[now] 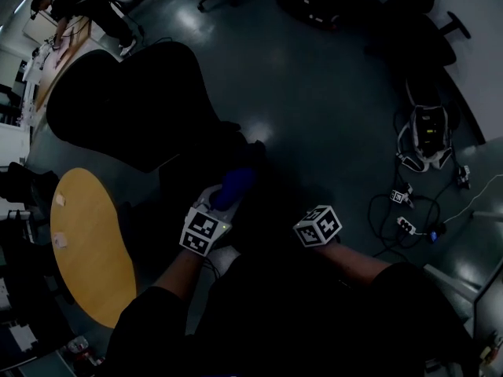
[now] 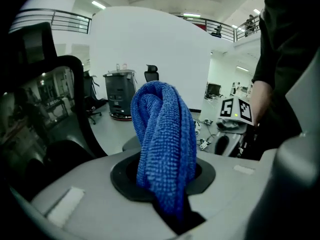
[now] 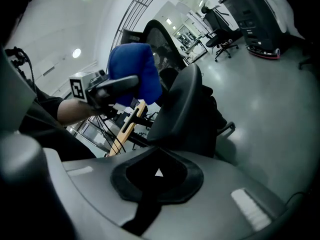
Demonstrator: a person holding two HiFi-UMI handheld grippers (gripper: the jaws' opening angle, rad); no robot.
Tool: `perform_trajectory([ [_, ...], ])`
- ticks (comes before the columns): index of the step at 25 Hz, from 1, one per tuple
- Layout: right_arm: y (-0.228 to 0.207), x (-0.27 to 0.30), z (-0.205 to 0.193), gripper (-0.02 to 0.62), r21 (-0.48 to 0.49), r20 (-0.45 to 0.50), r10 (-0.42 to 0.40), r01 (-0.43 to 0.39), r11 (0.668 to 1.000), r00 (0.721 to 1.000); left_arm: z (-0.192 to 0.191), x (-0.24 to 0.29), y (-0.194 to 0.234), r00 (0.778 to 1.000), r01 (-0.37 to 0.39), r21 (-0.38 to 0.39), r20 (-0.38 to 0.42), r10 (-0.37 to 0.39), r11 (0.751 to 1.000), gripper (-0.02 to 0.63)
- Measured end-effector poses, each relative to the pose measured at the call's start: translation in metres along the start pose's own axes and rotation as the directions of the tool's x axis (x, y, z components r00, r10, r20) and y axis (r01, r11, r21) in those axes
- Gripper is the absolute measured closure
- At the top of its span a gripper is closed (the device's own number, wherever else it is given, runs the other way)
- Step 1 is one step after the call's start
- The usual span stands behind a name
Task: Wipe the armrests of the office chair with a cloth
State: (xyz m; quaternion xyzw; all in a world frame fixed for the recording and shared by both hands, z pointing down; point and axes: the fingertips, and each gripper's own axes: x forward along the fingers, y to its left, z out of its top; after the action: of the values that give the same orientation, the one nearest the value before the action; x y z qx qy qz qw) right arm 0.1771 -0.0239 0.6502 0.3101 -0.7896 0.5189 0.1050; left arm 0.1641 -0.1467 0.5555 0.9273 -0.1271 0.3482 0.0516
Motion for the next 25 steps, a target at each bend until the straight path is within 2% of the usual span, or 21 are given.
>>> perform_trajectory([
  [3,0.001,-0.001,0.003,0.591,0.001,0.016,0.0,0.0,1.0,1.0,0.026,0.011,0.033,0.998,-0.053,0.042,0.028,0.052,0.998,0.497],
  [7,0.001,-0.003,0.003,0.591,-0.002,0.028,-0.002,0.002,1.0,1.0,0.048,0.039,0.054,0.998,-0.066,0.089,0.023,0.064,0.994,0.497],
  [14,-0.003,-0.01,0.003,0.591,-0.001,0.06,-0.016,0.016,1.0,0.998,0.063,0.094,0.062,0.999,-0.011,0.188,-0.05,0.021,0.982,0.495],
  [19,-0.006,-0.018,-0.005,0.591,0.036,0.075,-0.018,0.016,0.999,0.997,0.065,0.119,0.064,0.994,0.03,0.213,-0.105,-0.007,0.977,0.495],
  [25,-0.007,-0.018,-0.011,0.591,0.036,0.066,0.007,-0.009,0.999,0.998,0.046,0.139,0.051,0.983,0.075,0.227,-0.18,-0.034,0.971,0.495],
])
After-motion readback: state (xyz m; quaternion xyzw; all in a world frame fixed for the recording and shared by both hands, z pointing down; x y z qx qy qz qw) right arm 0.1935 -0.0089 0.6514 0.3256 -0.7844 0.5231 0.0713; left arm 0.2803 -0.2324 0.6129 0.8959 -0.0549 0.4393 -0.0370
